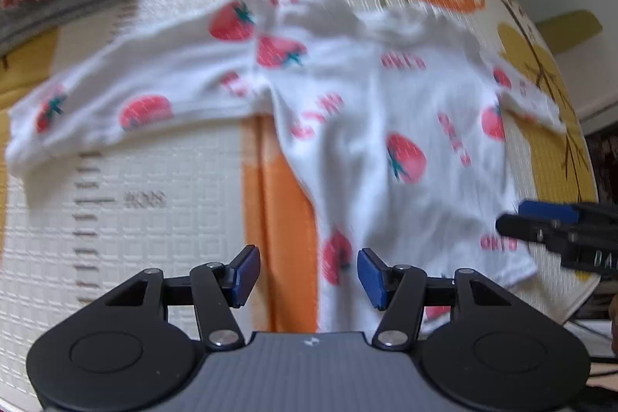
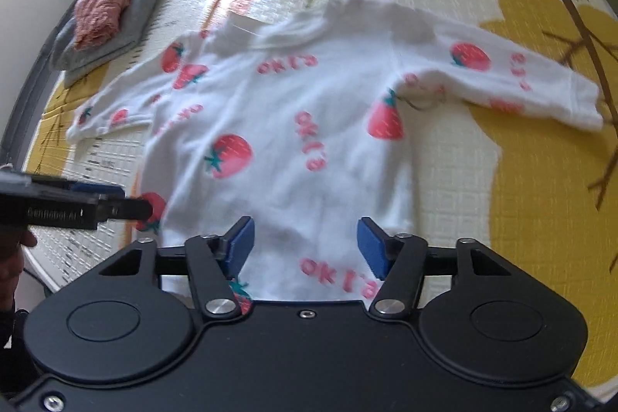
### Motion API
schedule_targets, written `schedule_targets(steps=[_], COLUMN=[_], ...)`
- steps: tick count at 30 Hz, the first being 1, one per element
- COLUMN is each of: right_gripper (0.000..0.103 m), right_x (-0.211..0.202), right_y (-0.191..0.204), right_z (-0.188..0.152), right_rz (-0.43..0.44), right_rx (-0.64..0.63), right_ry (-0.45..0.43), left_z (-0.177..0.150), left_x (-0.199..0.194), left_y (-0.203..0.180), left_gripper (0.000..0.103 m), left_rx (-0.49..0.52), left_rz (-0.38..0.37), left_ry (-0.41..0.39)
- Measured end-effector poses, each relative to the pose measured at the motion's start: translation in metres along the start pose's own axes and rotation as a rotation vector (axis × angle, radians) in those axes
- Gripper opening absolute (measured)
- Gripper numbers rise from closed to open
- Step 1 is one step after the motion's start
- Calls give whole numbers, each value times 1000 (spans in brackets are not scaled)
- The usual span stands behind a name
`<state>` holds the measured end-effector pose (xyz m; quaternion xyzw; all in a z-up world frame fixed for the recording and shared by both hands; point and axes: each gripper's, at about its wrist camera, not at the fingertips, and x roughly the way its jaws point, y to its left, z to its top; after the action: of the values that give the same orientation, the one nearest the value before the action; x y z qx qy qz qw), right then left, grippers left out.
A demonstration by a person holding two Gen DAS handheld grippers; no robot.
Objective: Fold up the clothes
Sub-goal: 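Move both grippers back over the spread shirt toward the hem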
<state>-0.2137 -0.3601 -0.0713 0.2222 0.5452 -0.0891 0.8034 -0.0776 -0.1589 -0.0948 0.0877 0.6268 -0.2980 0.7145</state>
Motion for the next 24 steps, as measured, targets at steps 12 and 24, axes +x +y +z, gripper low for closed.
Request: schedule_targets(steps=[12, 24], right_gripper=[51, 51], right_x=[-5, 27], right_y=[-19, 0], right_z=[25, 112], right_rz=[-9, -25], right_rx=[33, -38], right_ry=[-68, -95], left_z=[-14, -8], left_x=[-2, 7], left_y=[-34, -41], left_gripper=[58, 38], left_rx=[72, 29], left_rz=[-6, 58], left_ry=[11, 36])
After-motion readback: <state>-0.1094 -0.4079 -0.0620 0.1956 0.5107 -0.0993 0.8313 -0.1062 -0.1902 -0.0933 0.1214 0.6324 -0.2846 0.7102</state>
